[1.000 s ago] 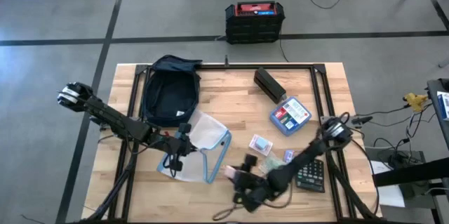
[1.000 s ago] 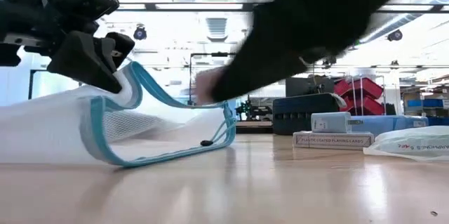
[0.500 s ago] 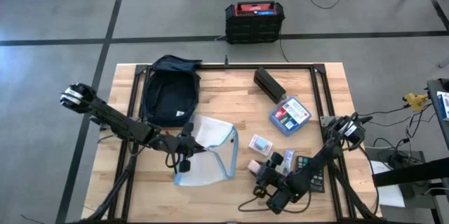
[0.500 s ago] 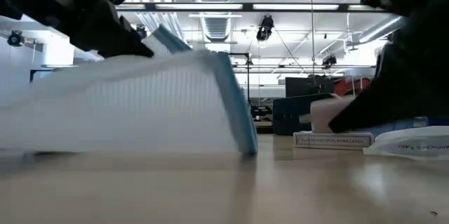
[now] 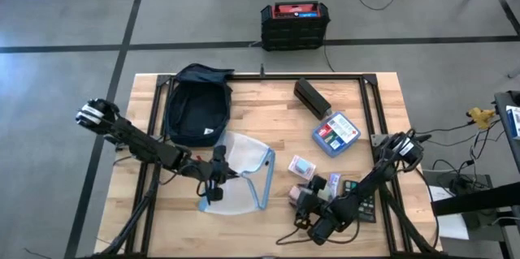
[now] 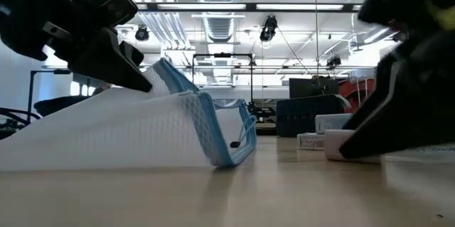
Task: Unpack backpack
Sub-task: Remove the pink charger adapter from the blue zip bag, then put the blue charger adapter into the blue zip bag
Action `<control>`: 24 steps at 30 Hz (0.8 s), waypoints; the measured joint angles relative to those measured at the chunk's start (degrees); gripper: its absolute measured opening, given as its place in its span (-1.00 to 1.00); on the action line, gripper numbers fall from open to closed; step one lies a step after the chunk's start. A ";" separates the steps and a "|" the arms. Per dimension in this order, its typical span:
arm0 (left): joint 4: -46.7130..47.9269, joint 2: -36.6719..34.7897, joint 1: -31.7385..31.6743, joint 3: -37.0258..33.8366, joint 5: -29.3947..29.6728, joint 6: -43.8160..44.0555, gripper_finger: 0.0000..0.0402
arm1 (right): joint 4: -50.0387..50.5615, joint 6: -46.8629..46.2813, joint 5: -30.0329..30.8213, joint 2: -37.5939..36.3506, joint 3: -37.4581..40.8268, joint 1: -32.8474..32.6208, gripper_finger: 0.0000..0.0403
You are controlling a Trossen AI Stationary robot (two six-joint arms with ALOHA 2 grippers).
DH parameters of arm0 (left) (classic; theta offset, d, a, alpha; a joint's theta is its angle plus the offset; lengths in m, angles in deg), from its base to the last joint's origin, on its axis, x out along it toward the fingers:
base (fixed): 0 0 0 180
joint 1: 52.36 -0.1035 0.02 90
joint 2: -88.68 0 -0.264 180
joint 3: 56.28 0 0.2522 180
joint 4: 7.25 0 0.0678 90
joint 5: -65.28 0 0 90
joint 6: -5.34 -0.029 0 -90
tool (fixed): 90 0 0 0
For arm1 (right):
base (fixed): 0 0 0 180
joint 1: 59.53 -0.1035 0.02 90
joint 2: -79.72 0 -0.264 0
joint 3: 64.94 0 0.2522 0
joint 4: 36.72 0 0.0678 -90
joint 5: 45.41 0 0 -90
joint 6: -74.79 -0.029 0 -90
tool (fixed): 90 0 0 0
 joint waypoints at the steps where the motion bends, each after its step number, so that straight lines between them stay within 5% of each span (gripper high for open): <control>1: -0.02 -0.25 0.01 0.00 0.00 0.23 -1.00 | 1.61 1.47 0.05 -0.77 -0.94 -0.03 0.67; 10: 0.09 -0.50 0.00 0.00 0.00 2.04 -1.00 | 22.78 -5.84 4.40 -10.34 -1.08 2.55 0.72; 24: -0.34 -0.39 -0.44 -0.07 2.30 1.57 -1.00 | 0.60 8.73 -13.87 -20.56 15.80 18.16 0.73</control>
